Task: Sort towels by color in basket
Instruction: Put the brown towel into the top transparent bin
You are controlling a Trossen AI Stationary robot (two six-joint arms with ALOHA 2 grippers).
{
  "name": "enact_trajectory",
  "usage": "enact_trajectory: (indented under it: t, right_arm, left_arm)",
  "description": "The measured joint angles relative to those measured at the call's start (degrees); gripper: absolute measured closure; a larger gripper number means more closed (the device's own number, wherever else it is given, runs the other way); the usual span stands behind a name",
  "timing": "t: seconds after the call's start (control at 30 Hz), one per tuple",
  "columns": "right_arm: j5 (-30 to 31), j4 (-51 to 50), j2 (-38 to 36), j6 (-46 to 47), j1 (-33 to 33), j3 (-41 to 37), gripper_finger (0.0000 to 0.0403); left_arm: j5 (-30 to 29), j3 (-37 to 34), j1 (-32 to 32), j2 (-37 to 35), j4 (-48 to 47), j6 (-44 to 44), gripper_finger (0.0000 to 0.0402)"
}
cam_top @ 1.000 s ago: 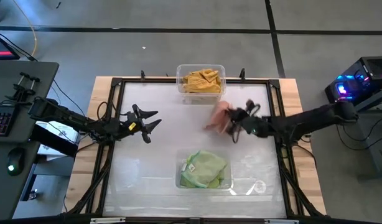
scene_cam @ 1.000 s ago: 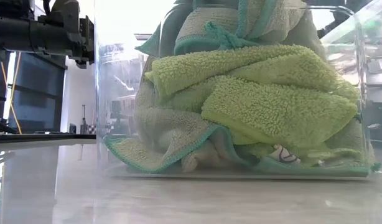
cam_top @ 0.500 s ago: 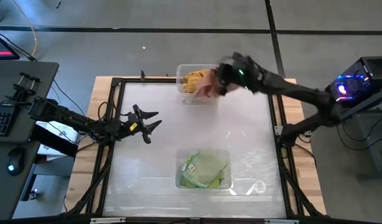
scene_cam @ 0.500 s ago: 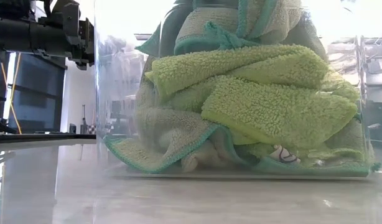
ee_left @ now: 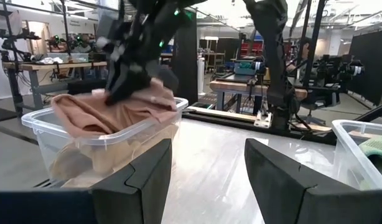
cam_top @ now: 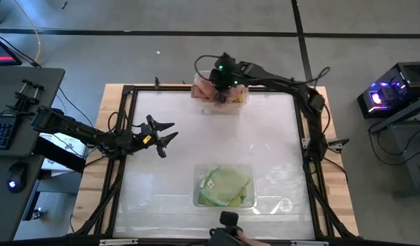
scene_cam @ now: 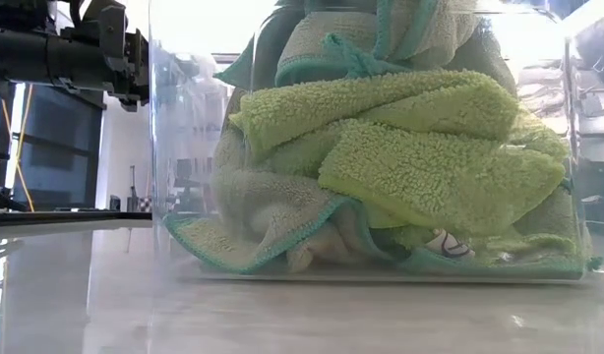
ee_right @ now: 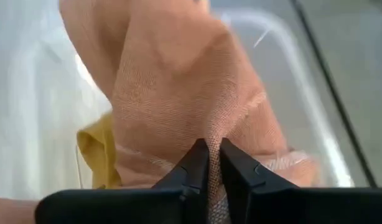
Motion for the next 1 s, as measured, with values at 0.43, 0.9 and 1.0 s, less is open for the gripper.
enact_trajectory:
  t: [0.43, 0.9, 1.0]
  right_arm:
    - [0.1, -4.8, -2.1, 0.8, -0.4, 2.9, 0.0315]
    - [-4.2, -10.0, -4.8, 8.9, -2.1, -3.8, 0.0328]
    - [-2.6, -6.2, -4.5, 11.8, -3.7, -8.9, 0.034]
  left_arm:
    - [0.0, 0.0, 0.0, 0.0, -0.8, -1.5, 0.0213]
    - [0.1, 0.0, 0.0, 0.0, -5.3, -4.9, 0.0213]
    - [0.0, 0.0, 0.0, 0.0, -5.8, -5.0, 0.0213]
